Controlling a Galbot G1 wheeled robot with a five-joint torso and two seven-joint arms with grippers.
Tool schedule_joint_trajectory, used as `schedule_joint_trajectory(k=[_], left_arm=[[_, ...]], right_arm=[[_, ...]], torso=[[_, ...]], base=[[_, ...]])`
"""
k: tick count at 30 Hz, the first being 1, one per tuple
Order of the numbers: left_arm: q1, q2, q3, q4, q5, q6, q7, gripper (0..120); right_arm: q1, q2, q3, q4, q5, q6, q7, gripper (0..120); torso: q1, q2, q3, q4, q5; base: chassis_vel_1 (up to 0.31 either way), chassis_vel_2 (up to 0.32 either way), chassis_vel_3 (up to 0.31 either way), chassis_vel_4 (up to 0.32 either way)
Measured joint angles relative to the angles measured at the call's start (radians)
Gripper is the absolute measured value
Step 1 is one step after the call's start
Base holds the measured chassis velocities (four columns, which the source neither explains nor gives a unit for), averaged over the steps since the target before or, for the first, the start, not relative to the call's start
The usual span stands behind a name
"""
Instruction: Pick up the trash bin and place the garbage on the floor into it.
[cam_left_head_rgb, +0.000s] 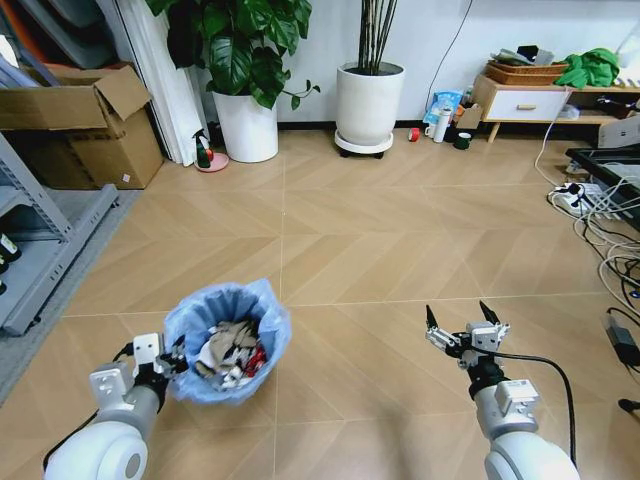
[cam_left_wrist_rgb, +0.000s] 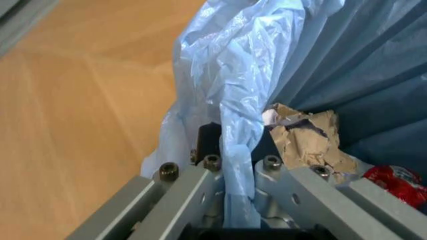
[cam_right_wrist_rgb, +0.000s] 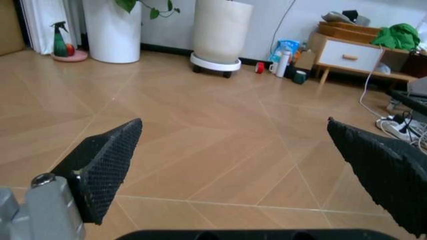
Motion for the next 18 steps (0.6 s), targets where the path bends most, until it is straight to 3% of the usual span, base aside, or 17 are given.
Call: schedule_joint_trajectory(k=[8, 10, 18], left_arm=[[-0.040, -0.027, 0.054, 0.084, -0.061, -0.002, -0.109, 0], [-0.058, -0.028, 0.056, 0.105, -0.120, -0.006, -0.144, 0], [-0.098, -0.015, 0.049, 0.152, -0.185, -0.015, -0.169, 0]], right_arm=[[-0.014, 0.005, 0.009, 0.000, -0.007, 0.009, 0.000, 100], [-0.017, 0.006, 0.013, 0.000, -0.008, 0.011, 0.001, 100], [-0.016, 0.009, 0.014, 0.000, -0.009, 0.011, 0.002, 100]], torso=[[0.000, 0.000, 0.000, -0.0001, -0.0002], [0.000, 0.000, 0.000, -0.0001, 0.0000], [0.000, 0.000, 0.000, -0.0001, -0.0001]], base=[[0.000, 0.000, 0.000, 0.000], [0.000, 0.000, 0.000, 0.000], [0.000, 0.000, 0.000, 0.000]])
